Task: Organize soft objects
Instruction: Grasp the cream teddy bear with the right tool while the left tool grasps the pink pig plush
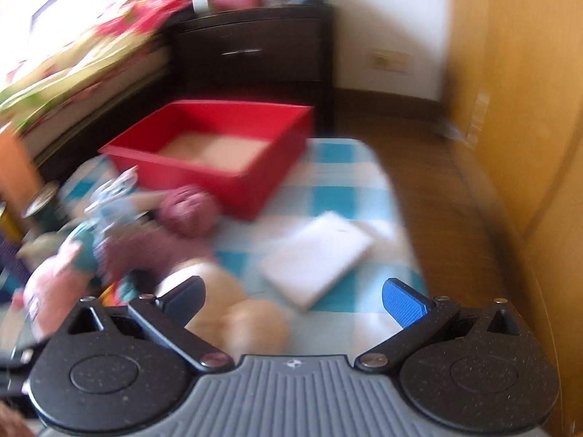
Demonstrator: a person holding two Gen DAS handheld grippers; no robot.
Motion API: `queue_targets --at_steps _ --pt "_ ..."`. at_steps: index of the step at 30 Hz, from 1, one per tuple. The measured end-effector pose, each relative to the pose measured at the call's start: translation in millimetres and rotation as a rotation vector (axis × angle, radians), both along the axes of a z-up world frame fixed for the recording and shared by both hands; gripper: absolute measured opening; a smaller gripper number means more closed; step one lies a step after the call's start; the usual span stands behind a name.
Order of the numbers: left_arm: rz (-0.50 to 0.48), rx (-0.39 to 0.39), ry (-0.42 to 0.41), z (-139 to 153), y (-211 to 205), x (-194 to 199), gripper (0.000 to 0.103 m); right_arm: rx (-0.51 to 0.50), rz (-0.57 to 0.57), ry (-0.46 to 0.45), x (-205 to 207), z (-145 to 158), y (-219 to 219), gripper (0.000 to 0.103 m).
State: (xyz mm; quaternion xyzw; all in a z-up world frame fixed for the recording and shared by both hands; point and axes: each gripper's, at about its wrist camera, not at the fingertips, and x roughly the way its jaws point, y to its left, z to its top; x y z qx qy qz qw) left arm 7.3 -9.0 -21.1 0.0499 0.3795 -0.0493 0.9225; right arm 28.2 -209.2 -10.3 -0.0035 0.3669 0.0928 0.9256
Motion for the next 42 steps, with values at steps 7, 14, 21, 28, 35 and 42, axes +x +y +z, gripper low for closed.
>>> queue_targets --at_steps 7,14,21,28,35,42 --pt "-0.004 -0.05 0.055 -8.6 18.6 -6.7 0.098 -0.156 0.292 -0.006 6.4 -13.3 39.7 0.084" --pt "-0.025 -0.082 0.076 -8.0 18.6 -5.6 0.098 -0.12 0.399 0.099 32.4 -26.4 63.3 0.067" --pt "-0.02 -0.1 0.089 -8.4 21.5 -3.1 0.098 -0.14 0.333 0.204 48.4 -41.9 61.7 0.055" --pt "0.035 -0.18 0.106 -7.1 33.7 5.7 0.098 -0.026 0.267 0.245 49.1 -32.4 45.9 0.039" --pt "0.182 -0.3 0.132 1.9 46.5 35.0 0.098 0.077 0.228 0.24 39.5 -18.2 28.8 0.038" --pt "0.11 -0.165 0.174 5.3 32.1 75.8 0.098 0.162 0.181 0.256 38.9 -12.9 7.6 0.039"
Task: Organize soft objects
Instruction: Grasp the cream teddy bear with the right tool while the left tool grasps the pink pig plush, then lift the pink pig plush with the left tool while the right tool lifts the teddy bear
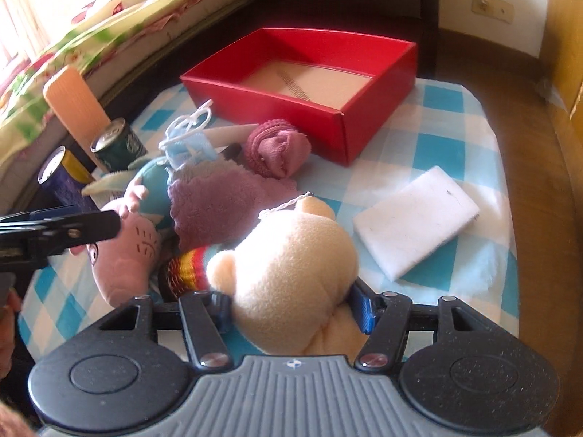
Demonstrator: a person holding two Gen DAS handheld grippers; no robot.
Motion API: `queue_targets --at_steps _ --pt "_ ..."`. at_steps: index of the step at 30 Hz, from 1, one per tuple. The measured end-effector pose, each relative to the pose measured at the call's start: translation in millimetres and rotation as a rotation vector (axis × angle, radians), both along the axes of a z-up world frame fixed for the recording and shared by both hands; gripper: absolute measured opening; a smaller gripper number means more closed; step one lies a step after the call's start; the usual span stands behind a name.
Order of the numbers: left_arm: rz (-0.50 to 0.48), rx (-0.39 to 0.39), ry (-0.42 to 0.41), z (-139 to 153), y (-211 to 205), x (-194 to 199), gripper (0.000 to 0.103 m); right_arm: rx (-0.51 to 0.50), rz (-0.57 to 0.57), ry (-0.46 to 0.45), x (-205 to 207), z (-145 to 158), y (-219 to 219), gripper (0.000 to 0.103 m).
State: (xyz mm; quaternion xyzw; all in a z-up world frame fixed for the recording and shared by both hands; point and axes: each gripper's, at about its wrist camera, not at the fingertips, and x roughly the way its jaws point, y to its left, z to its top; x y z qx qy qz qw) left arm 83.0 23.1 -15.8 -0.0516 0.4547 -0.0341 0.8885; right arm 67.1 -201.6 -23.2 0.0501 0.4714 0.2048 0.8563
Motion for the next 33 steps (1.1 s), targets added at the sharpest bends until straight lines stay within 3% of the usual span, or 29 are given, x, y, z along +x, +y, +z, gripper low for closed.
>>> queue_targets --at_steps 2,6,8,11,22,33 --pt "0.005 0.021 0.052 -11.2 1.0 11.8 0.096 0.005 -0.004 0.001 -0.4 0.0 -2.0 0.039" --pt "0.005 -0.023 0.161 -33.5 5.4 29.4 0.093 0.032 0.006 0.014 -1.9 -0.7 -2.7 0.039" --pt "0.013 -0.022 0.196 -42.3 7.2 32.8 0.082 0.039 0.005 0.021 -0.9 -1.8 -2.0 0.039" --pt "0.041 -0.108 0.235 -47.0 18.6 27.6 0.077 0.036 0.009 0.018 -0.2 -1.8 -0.3 0.04" --pt "0.038 -0.197 0.19 -19.0 40.5 -26.9 0.076 0.066 0.024 0.035 -3.3 2.6 7.9 0.04" --pt "0.032 -0.403 0.169 17.0 55.1 -85.5 0.076 0.125 0.034 0.045 -23.7 11.6 12.0 0.04"
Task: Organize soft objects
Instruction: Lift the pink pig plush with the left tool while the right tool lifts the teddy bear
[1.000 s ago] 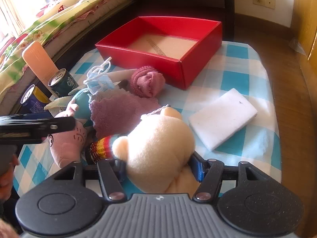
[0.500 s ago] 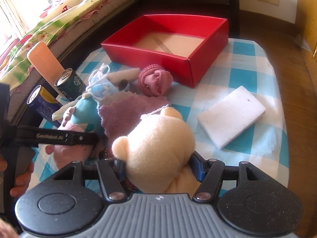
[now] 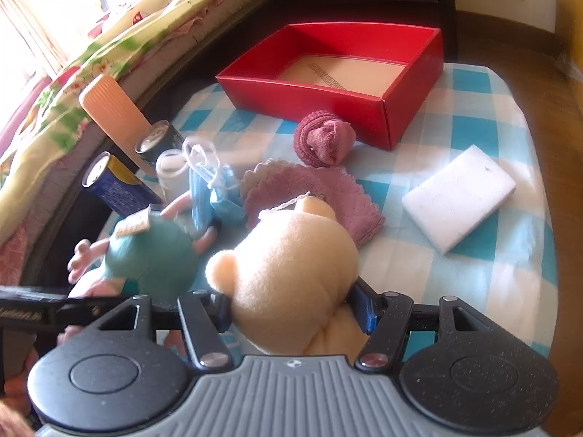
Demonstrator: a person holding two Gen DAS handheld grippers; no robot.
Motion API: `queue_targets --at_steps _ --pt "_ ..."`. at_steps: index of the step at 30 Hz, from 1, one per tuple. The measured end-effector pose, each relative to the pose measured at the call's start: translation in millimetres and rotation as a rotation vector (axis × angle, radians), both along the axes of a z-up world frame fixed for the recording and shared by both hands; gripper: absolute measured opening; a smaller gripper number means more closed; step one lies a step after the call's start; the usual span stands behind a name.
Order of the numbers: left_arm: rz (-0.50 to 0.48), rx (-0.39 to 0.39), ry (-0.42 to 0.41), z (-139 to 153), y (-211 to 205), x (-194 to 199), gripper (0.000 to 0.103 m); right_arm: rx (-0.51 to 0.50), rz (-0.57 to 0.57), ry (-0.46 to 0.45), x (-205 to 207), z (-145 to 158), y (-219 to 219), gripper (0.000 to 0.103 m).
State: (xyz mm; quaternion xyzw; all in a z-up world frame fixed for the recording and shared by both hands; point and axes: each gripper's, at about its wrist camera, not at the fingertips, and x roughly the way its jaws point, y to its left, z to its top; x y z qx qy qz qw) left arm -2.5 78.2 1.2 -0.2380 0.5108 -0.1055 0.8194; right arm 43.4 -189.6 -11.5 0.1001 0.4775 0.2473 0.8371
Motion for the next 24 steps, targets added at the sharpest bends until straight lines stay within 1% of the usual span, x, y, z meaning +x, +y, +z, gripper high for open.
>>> queue_targets --at_steps 2,4,6,10,11,14,18,21,24 --pt "0.009 -0.072 -0.016 10.4 3.1 -4.9 0.076 0.008 -0.006 -0.011 -4.8 4.1 -2.4 0.04" --pt "0.014 -0.103 -0.049 23.2 4.7 -8.0 0.076 0.023 -0.01 -0.023 -9.6 8.9 -4.4 0.04" --pt "0.036 -0.125 -0.063 33.7 4.7 -9.8 0.076 0.049 -0.015 -0.03 -12.9 14.0 -7.0 0.04" --pt "0.039 -0.215 -0.102 55.8 11.9 -7.4 0.076 0.085 -0.024 -0.047 -14.4 22.9 -12.3 0.04" --pt "0.036 -0.223 -0.114 61.2 12.5 -8.2 0.076 0.091 -0.031 -0.048 -13.2 23.9 -13.5 0.04" --pt "0.046 -0.196 -0.159 77.4 11.5 -7.6 0.076 0.108 -0.036 -0.038 -6.9 24.8 -14.5 0.04" --pt "0.05 -0.176 -0.225 86.8 2.5 -1.1 0.076 0.127 -0.033 -0.053 -4.9 31.3 -13.5 0.04" --pt "0.047 -0.194 -0.242 88.7 -5.9 10.3 0.076 0.145 -0.041 -0.078 -7.8 39.5 -15.1 0.04" --pt "0.036 -0.222 -0.276 88.4 -13.3 27.0 0.076 0.155 -0.063 -0.114 -9.5 50.5 -20.2 0.04"
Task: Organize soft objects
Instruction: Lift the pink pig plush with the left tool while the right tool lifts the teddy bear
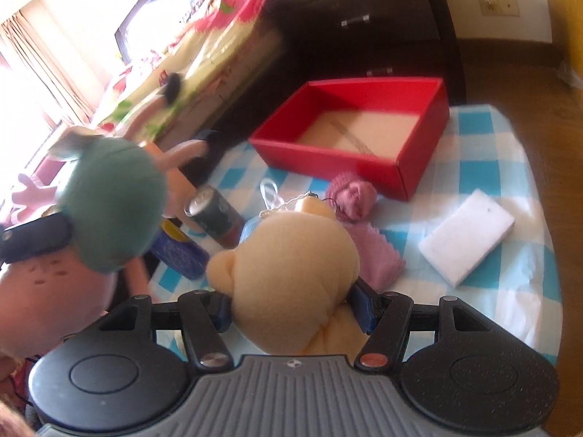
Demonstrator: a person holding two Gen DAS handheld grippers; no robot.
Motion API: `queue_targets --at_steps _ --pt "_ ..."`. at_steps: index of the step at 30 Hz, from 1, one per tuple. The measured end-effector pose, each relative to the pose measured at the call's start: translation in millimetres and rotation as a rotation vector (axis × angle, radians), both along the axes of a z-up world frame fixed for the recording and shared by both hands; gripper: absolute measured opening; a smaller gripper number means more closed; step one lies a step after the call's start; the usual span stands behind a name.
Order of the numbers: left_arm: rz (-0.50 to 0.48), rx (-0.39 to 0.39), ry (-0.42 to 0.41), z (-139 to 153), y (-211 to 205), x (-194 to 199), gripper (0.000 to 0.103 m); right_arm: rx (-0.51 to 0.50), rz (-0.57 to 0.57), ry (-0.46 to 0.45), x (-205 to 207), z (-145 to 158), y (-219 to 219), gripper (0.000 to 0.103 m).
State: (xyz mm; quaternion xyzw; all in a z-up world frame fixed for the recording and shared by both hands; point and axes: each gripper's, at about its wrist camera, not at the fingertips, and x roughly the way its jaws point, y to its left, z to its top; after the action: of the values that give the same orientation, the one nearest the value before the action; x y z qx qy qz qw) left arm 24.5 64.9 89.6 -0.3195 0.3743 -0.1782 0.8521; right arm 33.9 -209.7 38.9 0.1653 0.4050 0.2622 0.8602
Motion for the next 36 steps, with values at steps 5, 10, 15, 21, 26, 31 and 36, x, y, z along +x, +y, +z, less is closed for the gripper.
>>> queue_targets --at_steps 5,10,15,21,26,31,36 --pt "-0.025 0.003 -0.081 0.0 -13.1 23.0 0.07 0.01 -0.045 -0.052 -3.1 12.4 -14.0 0.04" --pt "-0.065 0.037 -0.068 -5.1 -24.4 36.5 0.07 -0.007 -0.054 -0.044 5.4 6.3 -17.2 0.04" --pt "-0.143 0.341 0.065 -43.8 -57.3 24.8 0.069 -0.047 -0.069 0.022 9.4 -12.6 -24.0 0.04" --pt "-0.269 0.401 0.189 -77.0 -101.7 17.9 0.069 -0.077 -0.142 0.004 -1.4 -10.5 -42.9 0.04" --pt "-0.281 0.596 0.296 -109.6 -121.8 42.1 0.072 -0.042 -0.166 -0.008 -5.1 -3.6 -48.4 0.04" --pt "-0.29 0.541 0.43 -147.3 -114.3 49.9 0.071 -0.031 -0.152 -0.013 -0.3 -0.6 -46.0 0.04" --pt "-0.254 0.431 0.421 -139.8 -94.7 51.5 0.068 -0.019 -0.139 -0.023 5.1 2.0 -42.1 0.04"
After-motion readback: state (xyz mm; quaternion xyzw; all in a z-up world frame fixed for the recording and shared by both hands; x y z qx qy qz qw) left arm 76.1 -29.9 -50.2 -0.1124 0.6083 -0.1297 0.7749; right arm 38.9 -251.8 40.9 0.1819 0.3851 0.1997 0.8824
